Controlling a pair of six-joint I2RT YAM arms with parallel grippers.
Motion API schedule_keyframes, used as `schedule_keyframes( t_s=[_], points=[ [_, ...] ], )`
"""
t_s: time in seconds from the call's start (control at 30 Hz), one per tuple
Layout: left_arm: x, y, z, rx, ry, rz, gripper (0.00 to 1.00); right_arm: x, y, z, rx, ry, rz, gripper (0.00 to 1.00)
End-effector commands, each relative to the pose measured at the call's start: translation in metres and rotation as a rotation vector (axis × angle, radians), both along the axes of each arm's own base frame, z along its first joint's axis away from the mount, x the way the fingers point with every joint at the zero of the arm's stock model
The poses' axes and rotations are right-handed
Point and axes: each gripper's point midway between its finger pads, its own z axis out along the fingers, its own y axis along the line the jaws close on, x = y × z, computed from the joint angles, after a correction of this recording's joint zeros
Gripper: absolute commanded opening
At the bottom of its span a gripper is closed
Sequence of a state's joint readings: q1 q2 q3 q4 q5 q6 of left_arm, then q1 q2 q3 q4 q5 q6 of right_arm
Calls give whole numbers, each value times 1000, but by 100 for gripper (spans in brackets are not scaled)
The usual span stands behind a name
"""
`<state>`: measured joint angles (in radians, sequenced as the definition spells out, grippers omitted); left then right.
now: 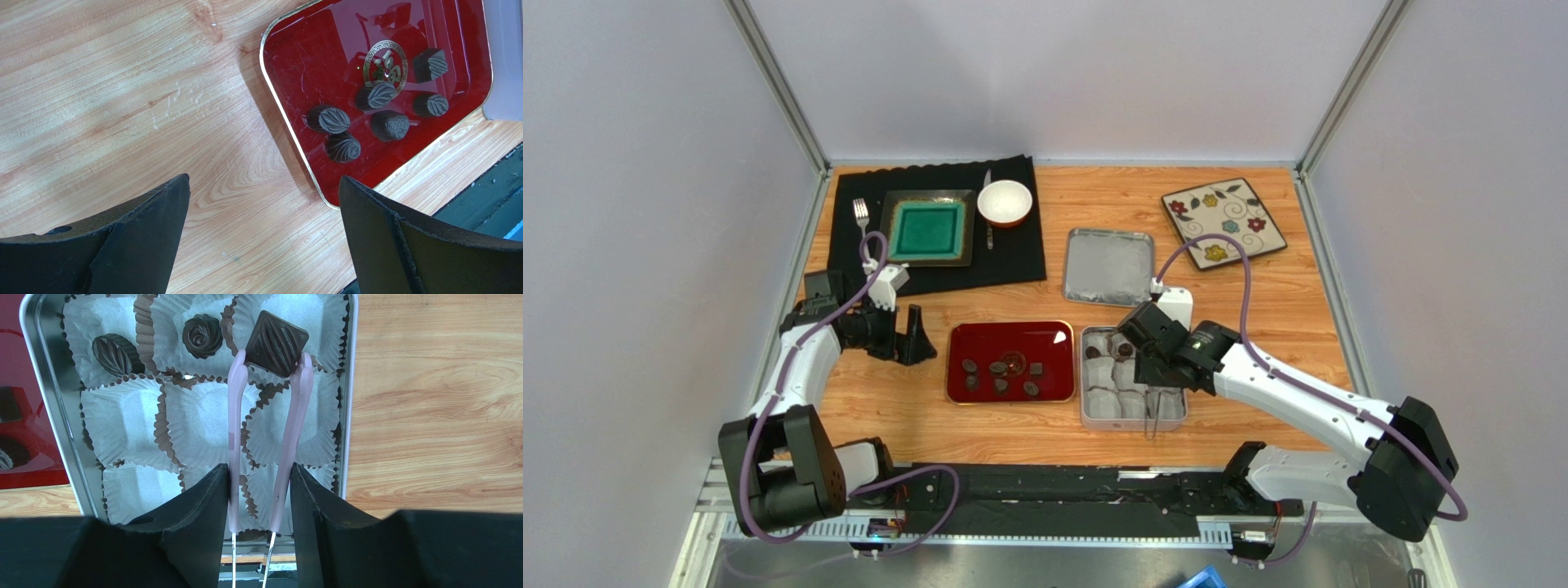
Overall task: Pack the chocolate
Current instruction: Adjust the clamp.
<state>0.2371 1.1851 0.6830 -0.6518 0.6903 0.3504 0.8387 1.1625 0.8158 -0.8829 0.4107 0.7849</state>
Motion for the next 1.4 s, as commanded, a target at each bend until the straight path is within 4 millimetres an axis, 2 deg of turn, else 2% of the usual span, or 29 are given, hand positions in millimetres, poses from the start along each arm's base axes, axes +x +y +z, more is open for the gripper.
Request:
schedule_keyframes(
  t_s=[0.0, 0.17, 0.5, 0.63, 0.67, 0.77, 0.83, 0.93, 0.97, 1.03, 1.17, 1.2, 1.23, 1.27, 1.3, 1.33, 1.37],
  points=[
    [11, 3, 17, 15, -72, -15, 99, 9, 4, 1, 13, -36, -3, 43],
    [12, 4, 18, 17, -74, -15, 99, 8, 1, -4, 4, -28, -9, 44],
    [12, 4, 20, 22, -81, -18, 99, 10, 2, -1, 14, -37, -17, 42],
    [12, 4, 19, 19, -79, -18, 99, 14, 5, 14, 40, -69, 0, 29],
    [12, 3, 20, 17, -80, -19, 99, 14, 7, 20, 50, -83, 9, 21],
    [13, 3, 21, 10, -77, -16, 99, 15, 16, 34, 73, -119, 60, 5],
    [13, 2, 22, 7, -80, -17, 99, 15, 24, 41, 89, -141, 92, 2],
    [13, 2, 23, 5, -81, -16, 99, 11, 46, 49, 132, -164, 172, 0],
    [13, 1, 24, 4, -84, -19, 99, 9, 59, 53, 160, -181, 210, 0],
    [12, 1, 26, 3, -86, -20, 99, 6, 76, 52, 181, -174, 264, 0],
    [8, -8, 34, -45, -91, -59, 99, -6, 129, 62, 260, -175, 438, 0],
    [9, -11, 41, -60, -113, -92, 99, -12, 146, 73, 322, -158, 495, 0],
    [0, -26, 53, -148, -108, -145, 99, -15, 158, 74, 345, -143, 543, 0],
    [-5, -34, 62, -199, -113, -183, 99, -17, 173, 86, 404, -158, 585, 0],
    [-3, -39, 78, -231, -164, -245, 99, -27, 186, 97, 468, -144, 666, 0],
    [-19, -57, 98, -368, -144, -292, 99, -32, 195, 105, 514, -145, 711, 0],
    [-24, -63, 111, -425, -160, -326, 99, -34, 206, 118, 568, -171, 751, 0]
  ],
)
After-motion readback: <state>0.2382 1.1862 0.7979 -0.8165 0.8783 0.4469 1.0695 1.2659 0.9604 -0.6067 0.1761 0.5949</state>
